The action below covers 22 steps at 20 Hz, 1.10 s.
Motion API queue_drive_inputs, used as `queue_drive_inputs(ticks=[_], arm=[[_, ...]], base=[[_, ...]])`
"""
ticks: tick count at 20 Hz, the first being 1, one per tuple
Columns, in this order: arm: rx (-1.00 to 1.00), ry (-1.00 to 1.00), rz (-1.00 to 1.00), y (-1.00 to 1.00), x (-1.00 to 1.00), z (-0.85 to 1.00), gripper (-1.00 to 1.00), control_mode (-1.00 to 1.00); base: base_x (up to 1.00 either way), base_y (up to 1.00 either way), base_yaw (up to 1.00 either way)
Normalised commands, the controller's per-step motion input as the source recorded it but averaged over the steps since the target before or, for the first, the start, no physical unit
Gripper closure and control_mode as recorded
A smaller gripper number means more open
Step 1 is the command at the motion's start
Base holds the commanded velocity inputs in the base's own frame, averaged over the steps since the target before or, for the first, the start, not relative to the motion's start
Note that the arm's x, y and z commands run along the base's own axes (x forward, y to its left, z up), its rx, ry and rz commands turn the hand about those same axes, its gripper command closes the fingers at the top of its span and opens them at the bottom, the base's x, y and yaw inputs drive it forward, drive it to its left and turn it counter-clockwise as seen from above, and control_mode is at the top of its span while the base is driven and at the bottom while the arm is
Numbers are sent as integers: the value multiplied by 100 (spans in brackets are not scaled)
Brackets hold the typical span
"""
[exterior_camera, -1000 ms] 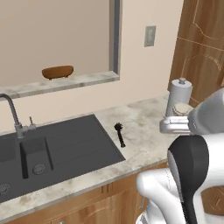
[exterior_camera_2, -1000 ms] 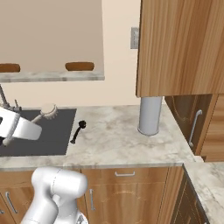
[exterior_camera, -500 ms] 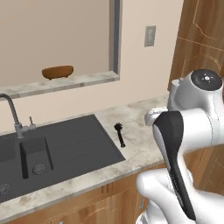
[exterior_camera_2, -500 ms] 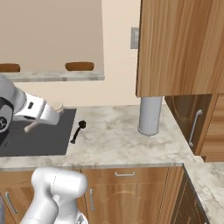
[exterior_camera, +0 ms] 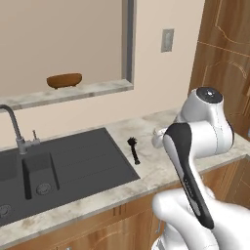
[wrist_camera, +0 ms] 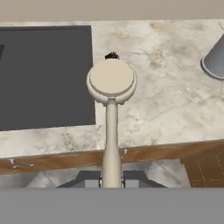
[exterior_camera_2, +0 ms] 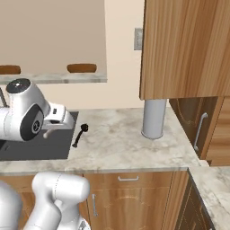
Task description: Locate and retrieve the dish brush and dish brush from the cabinet. Place them next to the sink.
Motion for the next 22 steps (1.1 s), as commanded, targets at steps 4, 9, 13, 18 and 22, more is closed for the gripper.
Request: queue_drive_inputs(ticks=[4, 9, 13, 18, 22], arm=[[4, 0, 5, 0, 68, -24, 100, -100], [1, 0, 0, 0, 60, -25, 100, -100], [0, 1, -1, 1, 42, -32, 100, -100], [0, 2, -8, 0, 19, -34, 100, -100], [0, 1, -23, 0, 27, -40, 100, -100]], base=[[0, 0, 0], [0, 0, 0], [0, 0, 0], [0, 0, 0], [0, 0, 0]])
